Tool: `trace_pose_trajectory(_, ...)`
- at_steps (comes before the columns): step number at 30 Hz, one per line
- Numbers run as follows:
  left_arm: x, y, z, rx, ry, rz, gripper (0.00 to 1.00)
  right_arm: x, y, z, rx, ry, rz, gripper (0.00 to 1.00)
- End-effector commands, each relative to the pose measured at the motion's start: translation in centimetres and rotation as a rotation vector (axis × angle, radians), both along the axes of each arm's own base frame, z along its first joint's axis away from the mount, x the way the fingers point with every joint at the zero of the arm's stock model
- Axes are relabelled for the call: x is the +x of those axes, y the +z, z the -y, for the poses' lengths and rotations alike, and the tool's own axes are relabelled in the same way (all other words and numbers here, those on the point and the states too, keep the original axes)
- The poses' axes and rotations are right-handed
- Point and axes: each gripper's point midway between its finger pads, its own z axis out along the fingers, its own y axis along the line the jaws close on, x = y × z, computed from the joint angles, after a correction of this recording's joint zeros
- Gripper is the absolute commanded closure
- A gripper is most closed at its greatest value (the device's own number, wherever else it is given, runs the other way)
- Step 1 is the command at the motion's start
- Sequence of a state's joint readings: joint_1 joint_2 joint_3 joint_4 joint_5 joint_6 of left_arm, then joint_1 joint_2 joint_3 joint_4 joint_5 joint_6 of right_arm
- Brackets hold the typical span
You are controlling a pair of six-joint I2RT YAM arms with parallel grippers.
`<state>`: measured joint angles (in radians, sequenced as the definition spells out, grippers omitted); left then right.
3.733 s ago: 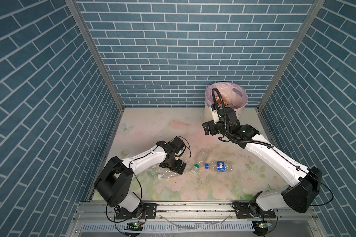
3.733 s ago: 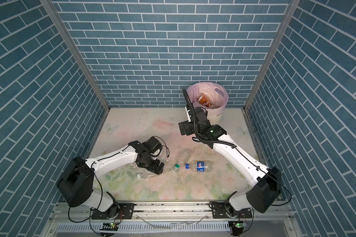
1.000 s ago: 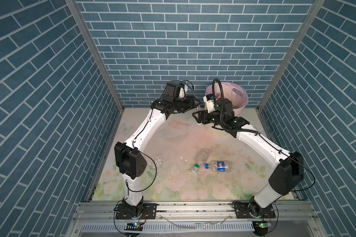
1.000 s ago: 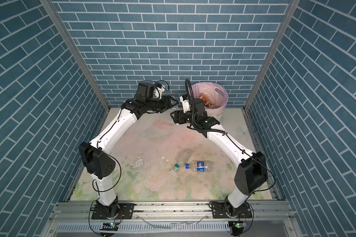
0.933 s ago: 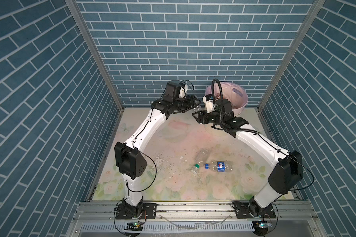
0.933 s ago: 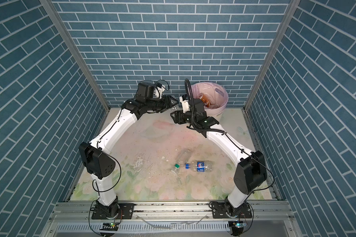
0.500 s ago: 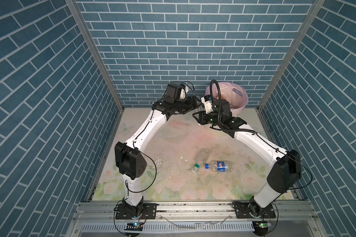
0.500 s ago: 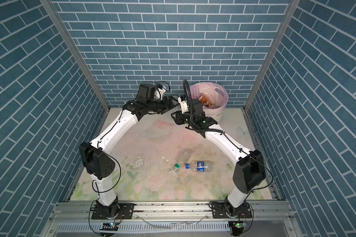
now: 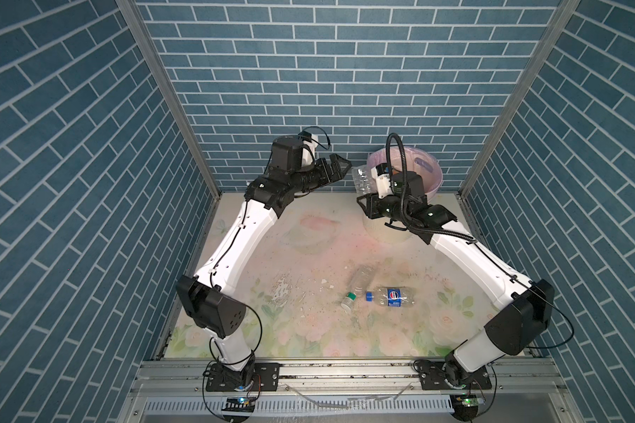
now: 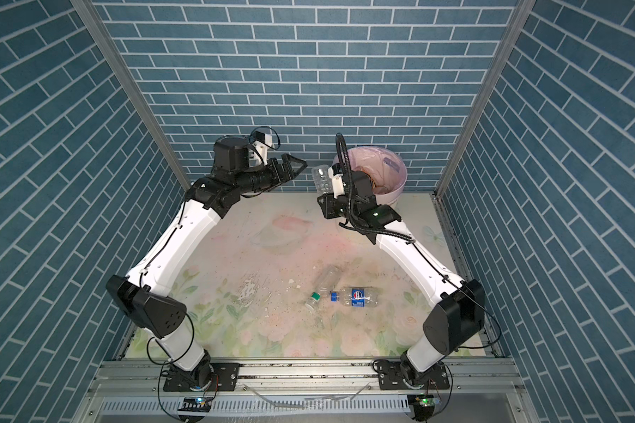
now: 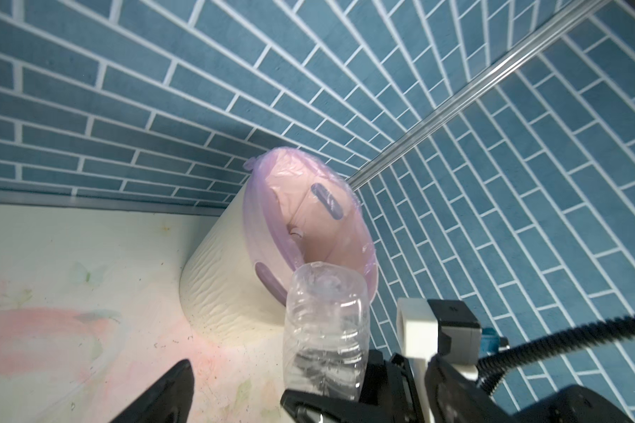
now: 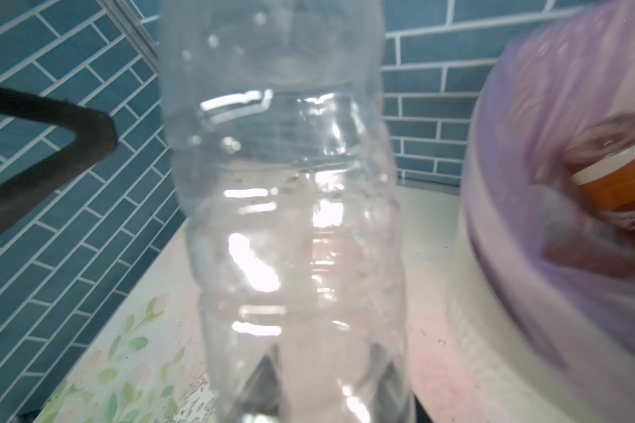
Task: Throw the plastic bottles in the bin
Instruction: Throw the plastic bottle into the trash bin.
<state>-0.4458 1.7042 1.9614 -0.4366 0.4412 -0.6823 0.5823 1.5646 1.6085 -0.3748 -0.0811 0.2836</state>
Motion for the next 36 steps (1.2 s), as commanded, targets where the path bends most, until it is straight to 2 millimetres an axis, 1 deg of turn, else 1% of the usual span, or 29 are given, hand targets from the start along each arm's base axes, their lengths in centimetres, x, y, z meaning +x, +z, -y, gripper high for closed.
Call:
trace_pose_trajectory(1, -1.0, 0.7, 0.9, 0.022, -0.034, 0.076, 0.01, -1.4, 9.2, 4.8, -0.063, -0.116, 0.228, 0.69)
trace_pose_trajectory(5, -1.8, 0.2, 1.9, 0.053, -0.061, 0.095, 0.01, -2.9, 15.6, 8.9, -0.105, -0.239, 0.400, 0.69)
trace_pose_trajectory(7, -1.7, -0.3, 2.3, 0.055, -0.071, 0.088, 0.01, -3.7, 18.1, 10.5, -0.112, -0.290, 0.467, 0.69)
trace_pose_trajectory(8, -1.7, -0.5, 2.3, 0.053, -0.074, 0.086, 0.01, -3.9, 19.0, 11.2, -0.114, -0.317, 0.495, 0.70)
trace_pose_trajectory(10, -1.5, -1.0, 2.5, 0.058, -0.077, 0.078, 0.01, -3.6, 19.7, 12.3, -0.125, -0.356, 0.523, 0.70)
trace_pose_trajectory(11, -1.4, -1.3, 2.5, 0.060, -0.075, 0.073, 0.01, -3.0, 19.5, 12.8, -0.132, -0.376, 0.515, 0.70)
trace_pose_trajectory(12, -1.3, -1.4, 2.5, 0.060, -0.076, 0.071, 0.01, -2.1, 18.7, 13.2, -0.140, -0.394, 0.491, 0.70)
trace_pose_trajectory(13, -1.3, -1.6, 2.6, 0.060, -0.078, 0.068, 0.01, -0.9, 17.4, 13.4, -0.147, -0.401, 0.450, 0.70)
trace_pose_trajectory(15, -1.2, -1.9, 2.7, 0.063, -0.078, 0.062, 0.01, 1.8, 13.8, 13.6, -0.167, -0.420, 0.350, 0.71)
trace_pose_trajectory(16, -1.2, -2.1, 2.7, 0.065, -0.078, 0.057, 0.01, 3.3, 11.5, 13.7, -0.186, -0.429, 0.287, 0.70)
trace_pose_trajectory(17, -1.2, -2.4, 2.7, 0.071, -0.076, 0.053, 0.01, 4.7, 9.4, 13.9, -0.205, -0.446, 0.227, 0.67)
trace_pose_trajectory(18, -1.2, -2.6, 2.6, 0.078, -0.074, 0.048, 0.01, 5.6, 7.9, 14.2, -0.226, -0.462, 0.182, 0.62)
trace_pose_trajectory(19, -1.1, -3.1, 2.6, 0.088, -0.074, 0.041, 0.01, 6.2, 6.8, 14.6, -0.251, -0.483, 0.149, 0.54)
trace_pose_trajectory(20, -1.2, -3.3, 2.5, 0.096, -0.074, 0.038, 0.01, 6.5, 6.7, 14.8, -0.265, -0.496, 0.140, 0.46)
trace_pose_trajectory(21, -1.2, -3.6, 2.4, 0.103, -0.075, 0.032, 0.01, 6.4, 7.1, 15.0, -0.264, -0.504, 0.147, 0.38)
trace_pose_trajectory(22, -1.3, -4.1, 2.5, 0.113, -0.077, 0.024, 0.01, 6.1, 8.0, 15.1, -0.245, -0.505, 0.170, 0.27)
trace_pose_trajectory(23, -1.3, -4.4, 2.4, 0.123, -0.078, 0.019, 0.01, 5.7, 9.0, 15.1, -0.221, -0.502, 0.196, 0.19)
trace_pose_trajectory(24, -1.3, -4.7, 2.3, 0.128, -0.077, 0.013, 0.01, 5.2, 10.0, 15.0, -0.198, -0.491, 0.220, 0.15)
trace_pose_trajectory(26, -1.3, -5.3, 2.5, 0.134, -0.083, 0.001, 0.01, 4.4, 11.6, 14.9, -0.170, -0.477, 0.254, 0.11)
trace_pose_trajectory(29, -1.3, -6.2, 2.7, 0.133, -0.092, -0.019, 0.01, 3.5, 12.9, 14.9, -0.153, -0.459, 0.276, 0.07)
trace_pose_trajectory(33, -1.3, -7.6, 2.7, 0.143, -0.094, -0.048, 0.01, 2.4, 13.8, 14.7, -0.133, -0.439, 0.291, 0.04)
trace_pose_trajectory(36, -1.5, -9.1, 2.7, 0.166, -0.096, -0.079, 0.01, 1.6, 14.1, 14.5, -0.113, -0.423, 0.304, 0.02)
